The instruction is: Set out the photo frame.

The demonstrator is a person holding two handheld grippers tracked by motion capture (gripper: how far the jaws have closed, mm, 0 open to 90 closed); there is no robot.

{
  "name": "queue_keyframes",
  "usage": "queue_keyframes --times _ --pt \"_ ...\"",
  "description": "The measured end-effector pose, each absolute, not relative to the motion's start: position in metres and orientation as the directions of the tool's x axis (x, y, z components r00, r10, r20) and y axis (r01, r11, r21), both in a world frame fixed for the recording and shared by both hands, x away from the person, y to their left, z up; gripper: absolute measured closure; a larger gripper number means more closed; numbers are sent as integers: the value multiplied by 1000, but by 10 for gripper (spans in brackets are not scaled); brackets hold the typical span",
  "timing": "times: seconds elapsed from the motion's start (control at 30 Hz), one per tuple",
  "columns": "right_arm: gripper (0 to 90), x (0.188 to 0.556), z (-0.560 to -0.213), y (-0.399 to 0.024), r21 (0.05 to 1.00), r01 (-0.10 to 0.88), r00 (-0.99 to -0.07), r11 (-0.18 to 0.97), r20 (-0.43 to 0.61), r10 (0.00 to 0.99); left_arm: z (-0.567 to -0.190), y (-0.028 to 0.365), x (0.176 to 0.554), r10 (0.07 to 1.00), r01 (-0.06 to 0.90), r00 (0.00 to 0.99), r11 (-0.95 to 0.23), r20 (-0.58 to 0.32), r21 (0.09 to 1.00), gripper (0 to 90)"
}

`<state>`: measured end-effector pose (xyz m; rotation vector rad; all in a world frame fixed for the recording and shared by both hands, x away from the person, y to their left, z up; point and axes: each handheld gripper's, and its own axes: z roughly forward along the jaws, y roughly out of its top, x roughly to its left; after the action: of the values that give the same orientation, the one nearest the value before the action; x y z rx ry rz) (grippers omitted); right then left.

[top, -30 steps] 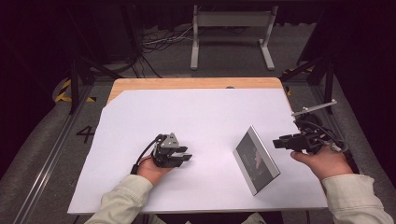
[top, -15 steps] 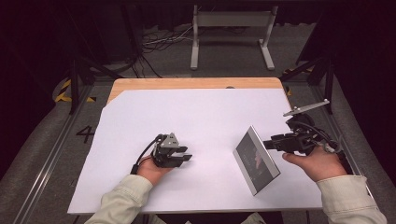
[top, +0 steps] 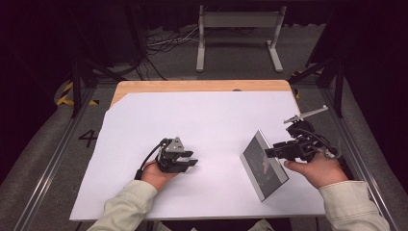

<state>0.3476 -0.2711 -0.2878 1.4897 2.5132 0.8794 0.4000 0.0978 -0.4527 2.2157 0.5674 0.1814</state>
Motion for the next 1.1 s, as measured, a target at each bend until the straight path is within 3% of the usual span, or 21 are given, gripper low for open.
queue_keyframes --times 0.5,1.1 --pt "536 352 -306 -263 479 794 -512 374 196 837 -453 98 400 457 342 887 -556 -65 757 593" --pt "650 356 -314 -256 429 801 -529 417 181 829 -453 98 401 459 346 886 -557 -68 755 591"
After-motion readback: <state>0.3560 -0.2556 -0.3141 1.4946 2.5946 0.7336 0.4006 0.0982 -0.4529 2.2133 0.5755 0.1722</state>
